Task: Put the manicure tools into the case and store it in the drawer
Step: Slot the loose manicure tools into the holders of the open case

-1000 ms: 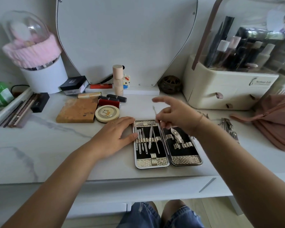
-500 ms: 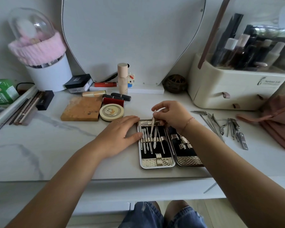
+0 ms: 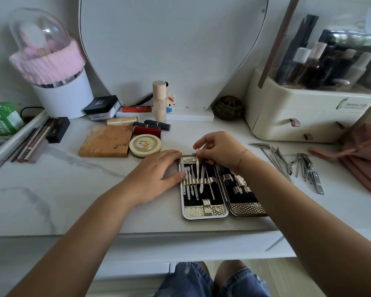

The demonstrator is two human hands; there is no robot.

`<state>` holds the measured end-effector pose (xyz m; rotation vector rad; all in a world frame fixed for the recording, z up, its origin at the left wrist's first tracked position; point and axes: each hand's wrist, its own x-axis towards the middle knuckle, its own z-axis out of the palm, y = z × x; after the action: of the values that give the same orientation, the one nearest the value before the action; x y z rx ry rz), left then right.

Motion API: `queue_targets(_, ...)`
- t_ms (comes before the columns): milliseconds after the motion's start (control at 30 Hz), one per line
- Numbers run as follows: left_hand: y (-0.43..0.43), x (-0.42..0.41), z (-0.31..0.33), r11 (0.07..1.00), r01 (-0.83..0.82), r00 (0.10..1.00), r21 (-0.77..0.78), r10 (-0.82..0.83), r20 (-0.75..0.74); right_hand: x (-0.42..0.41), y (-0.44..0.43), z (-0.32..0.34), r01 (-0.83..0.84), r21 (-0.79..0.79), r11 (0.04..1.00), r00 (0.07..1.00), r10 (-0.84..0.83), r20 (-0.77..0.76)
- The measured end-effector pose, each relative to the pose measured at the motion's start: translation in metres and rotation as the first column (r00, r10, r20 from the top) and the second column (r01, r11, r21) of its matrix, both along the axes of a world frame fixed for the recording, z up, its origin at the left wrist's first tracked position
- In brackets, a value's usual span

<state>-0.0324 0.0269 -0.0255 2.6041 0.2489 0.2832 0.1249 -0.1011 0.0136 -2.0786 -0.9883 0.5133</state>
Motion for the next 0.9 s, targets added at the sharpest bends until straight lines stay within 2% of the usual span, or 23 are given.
queue_targets(167,0.000,0.000,0.001,1.000,-0.001,1.000,0.001,0.001,-0.014,-0.002,0.000,0.005,-0.059,-0.057,0.997,0.997,0.062,0.036)
queue_targets(400,-0.001,-0.001,0.001,1.000,-0.009,1.000,0.004,0.009,-0.015,-0.015,-0.010,0.016,-0.120,-0.225,0.967,0.943,0.182,0.280)
queue_targets(533,-0.001,-0.001,0.002,1.000,-0.008,1.000,0.002,0.008,-0.001,-0.022,-0.017,0.011,-0.092,-0.323,0.942,0.898,0.218,0.382)
queue_targets(767,-0.003,-0.002,0.003,1.000,-0.008,1.000,-0.006,0.008,-0.005,-0.020,-0.027,0.013,-0.141,-0.421,0.896,0.852,0.326,0.410)
queue_targets(833,-0.003,-0.002,0.004,1.000,-0.012,1.000,0.000,0.012,-0.001,-0.017,-0.031,0.014,-0.168,-0.394,0.904,0.851,0.335,0.405)
queue_targets(900,-0.003,-0.002,0.004,1.000,-0.011,1.000,0.004,0.011,-0.003,-0.015,-0.036,0.012,-0.194,-0.296,0.935,0.858,0.308,0.412)
